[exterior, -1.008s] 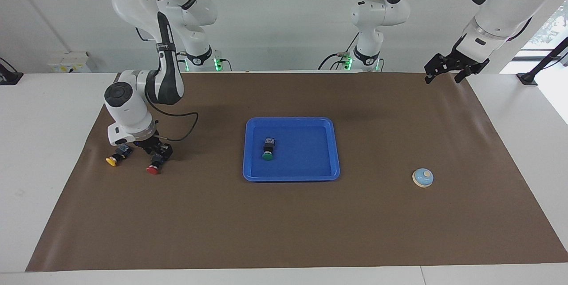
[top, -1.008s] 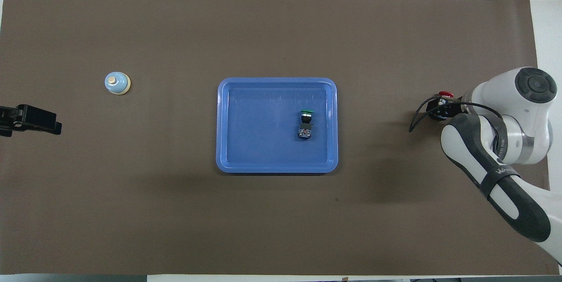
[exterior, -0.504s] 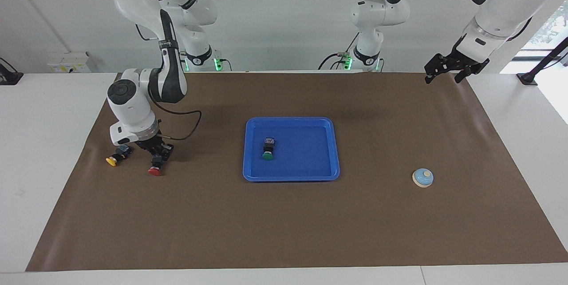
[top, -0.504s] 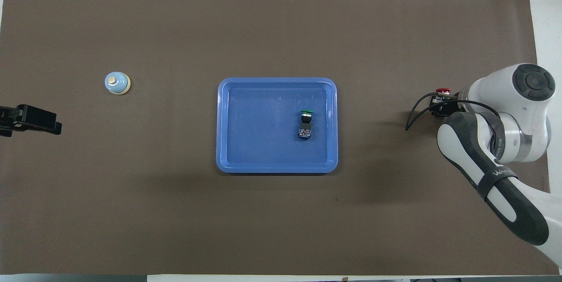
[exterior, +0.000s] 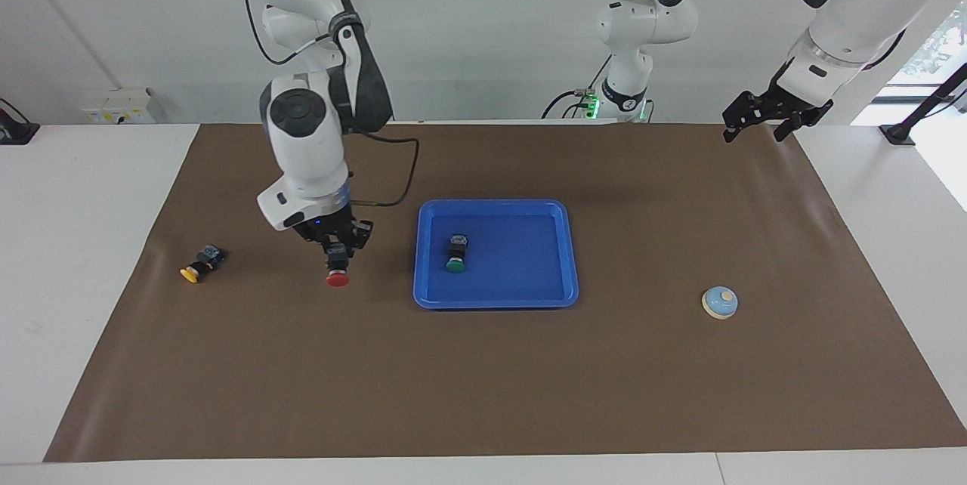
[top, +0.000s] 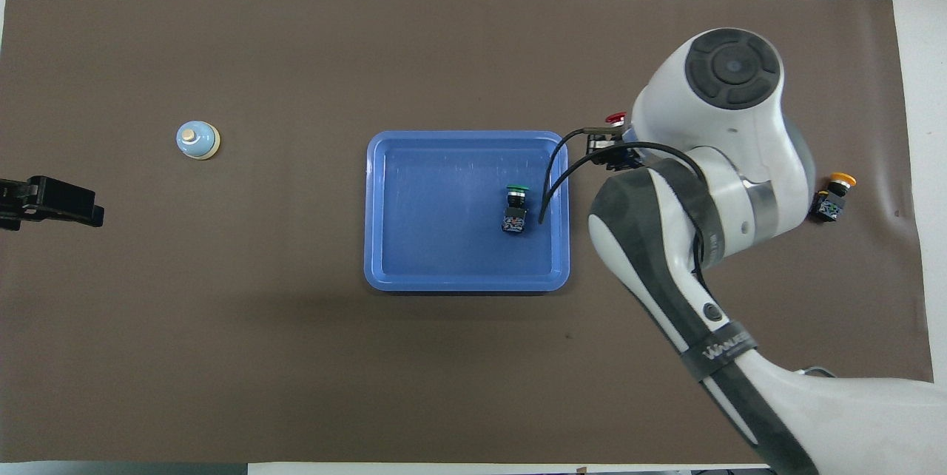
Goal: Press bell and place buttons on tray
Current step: 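Carry the red-capped button into the tray and release it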
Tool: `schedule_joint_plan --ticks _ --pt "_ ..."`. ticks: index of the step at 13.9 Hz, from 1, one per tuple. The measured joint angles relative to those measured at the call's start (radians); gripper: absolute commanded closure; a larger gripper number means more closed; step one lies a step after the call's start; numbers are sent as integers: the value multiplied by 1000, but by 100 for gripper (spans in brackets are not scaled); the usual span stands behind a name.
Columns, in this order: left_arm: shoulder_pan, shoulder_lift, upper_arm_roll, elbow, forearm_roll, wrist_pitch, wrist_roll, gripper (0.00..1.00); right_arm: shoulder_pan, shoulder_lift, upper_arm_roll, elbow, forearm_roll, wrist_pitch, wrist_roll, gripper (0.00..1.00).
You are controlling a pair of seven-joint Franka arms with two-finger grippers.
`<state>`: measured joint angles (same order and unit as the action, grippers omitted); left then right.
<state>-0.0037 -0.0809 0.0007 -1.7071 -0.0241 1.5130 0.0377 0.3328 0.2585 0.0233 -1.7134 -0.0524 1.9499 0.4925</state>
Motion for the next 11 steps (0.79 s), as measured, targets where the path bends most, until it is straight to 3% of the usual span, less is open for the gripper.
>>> schedule_joint_plan --ticks 6,11 --pt "0 0 0 0 0 0 0 0 257 228 1 217 46 -13 302 100" --pt "0 0 0 0 0 0 0 0 303 310 -1 183 46 123 327 100"
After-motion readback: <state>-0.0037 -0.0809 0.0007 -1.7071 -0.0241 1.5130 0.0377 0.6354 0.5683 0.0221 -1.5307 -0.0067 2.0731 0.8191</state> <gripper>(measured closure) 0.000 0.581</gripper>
